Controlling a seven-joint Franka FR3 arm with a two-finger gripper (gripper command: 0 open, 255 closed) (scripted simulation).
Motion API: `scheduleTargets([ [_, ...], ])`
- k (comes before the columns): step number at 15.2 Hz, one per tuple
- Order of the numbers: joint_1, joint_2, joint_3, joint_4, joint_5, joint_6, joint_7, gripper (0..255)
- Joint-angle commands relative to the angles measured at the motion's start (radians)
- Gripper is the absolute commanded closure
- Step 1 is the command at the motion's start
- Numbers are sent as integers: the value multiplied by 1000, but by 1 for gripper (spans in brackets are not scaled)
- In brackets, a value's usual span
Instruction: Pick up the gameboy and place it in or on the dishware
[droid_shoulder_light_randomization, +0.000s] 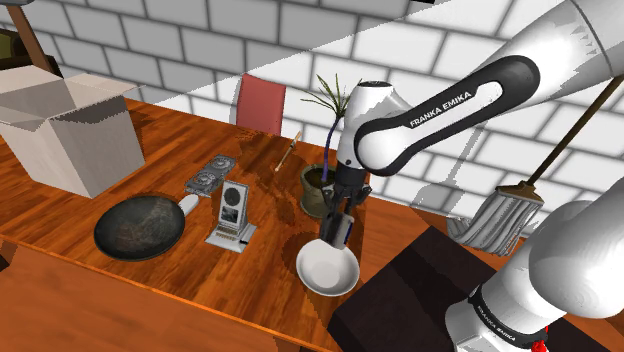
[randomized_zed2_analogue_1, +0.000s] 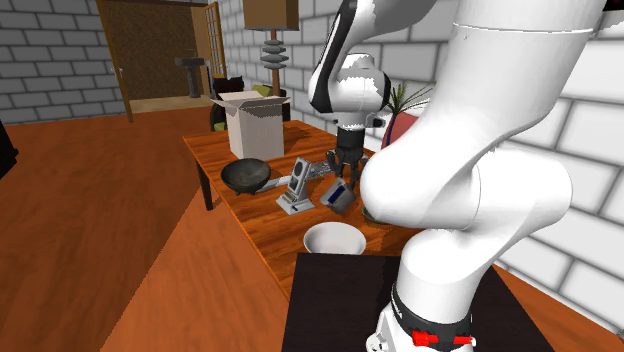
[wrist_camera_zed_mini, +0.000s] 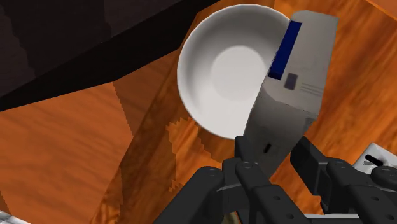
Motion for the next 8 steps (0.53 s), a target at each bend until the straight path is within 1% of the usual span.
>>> scheduleTargets([
  [1, -2, 25, 2, -7, -4, 33, 1, 255],
  [8, -6, 123, 7, -26, -26, 148, 15, 255],
])
